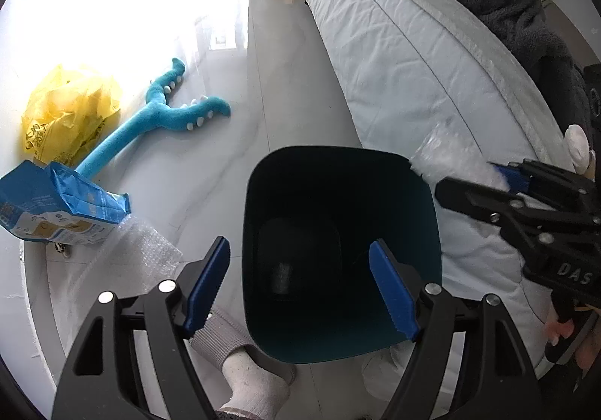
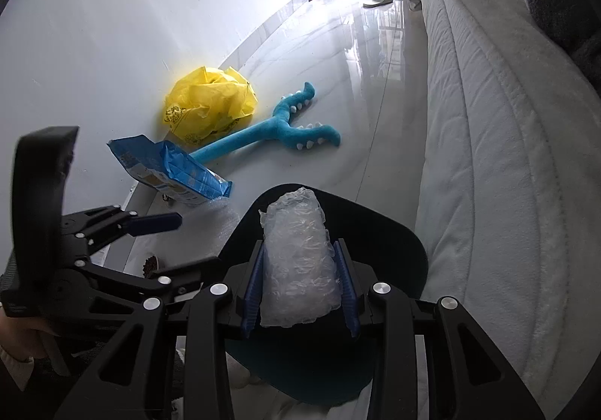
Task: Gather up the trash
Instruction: 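Carry the bubble wrap over the teal bin with the right gripper, then open the right gripper to drop the bubble wrap into the bin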
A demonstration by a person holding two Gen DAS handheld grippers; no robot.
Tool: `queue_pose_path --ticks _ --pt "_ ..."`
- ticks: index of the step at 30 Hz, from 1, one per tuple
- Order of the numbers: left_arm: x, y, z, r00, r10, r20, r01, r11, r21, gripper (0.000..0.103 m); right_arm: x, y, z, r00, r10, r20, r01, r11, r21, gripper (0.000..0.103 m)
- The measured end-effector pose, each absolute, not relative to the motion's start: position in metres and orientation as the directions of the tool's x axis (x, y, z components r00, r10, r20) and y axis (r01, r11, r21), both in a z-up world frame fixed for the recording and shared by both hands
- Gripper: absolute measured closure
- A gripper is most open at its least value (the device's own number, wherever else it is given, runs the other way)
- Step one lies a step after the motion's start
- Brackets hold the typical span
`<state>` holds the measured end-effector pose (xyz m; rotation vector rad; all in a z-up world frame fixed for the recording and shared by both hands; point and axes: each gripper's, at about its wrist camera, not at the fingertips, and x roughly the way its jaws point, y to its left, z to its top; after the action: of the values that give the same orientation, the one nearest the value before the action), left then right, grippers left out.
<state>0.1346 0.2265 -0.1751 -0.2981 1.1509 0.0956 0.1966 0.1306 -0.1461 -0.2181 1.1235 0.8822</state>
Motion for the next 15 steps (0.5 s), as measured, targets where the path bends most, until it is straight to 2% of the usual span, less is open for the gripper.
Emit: queue_pose_path --ticks 15 --pt "0.110 0.246 -0.111 0.612 0.010 -0.790 -0.216 0.964 -0.155 0.027 0.189 0.160 -0.208 0.074 0.364 -0.929 -0.707 0.675 0.208 0.065"
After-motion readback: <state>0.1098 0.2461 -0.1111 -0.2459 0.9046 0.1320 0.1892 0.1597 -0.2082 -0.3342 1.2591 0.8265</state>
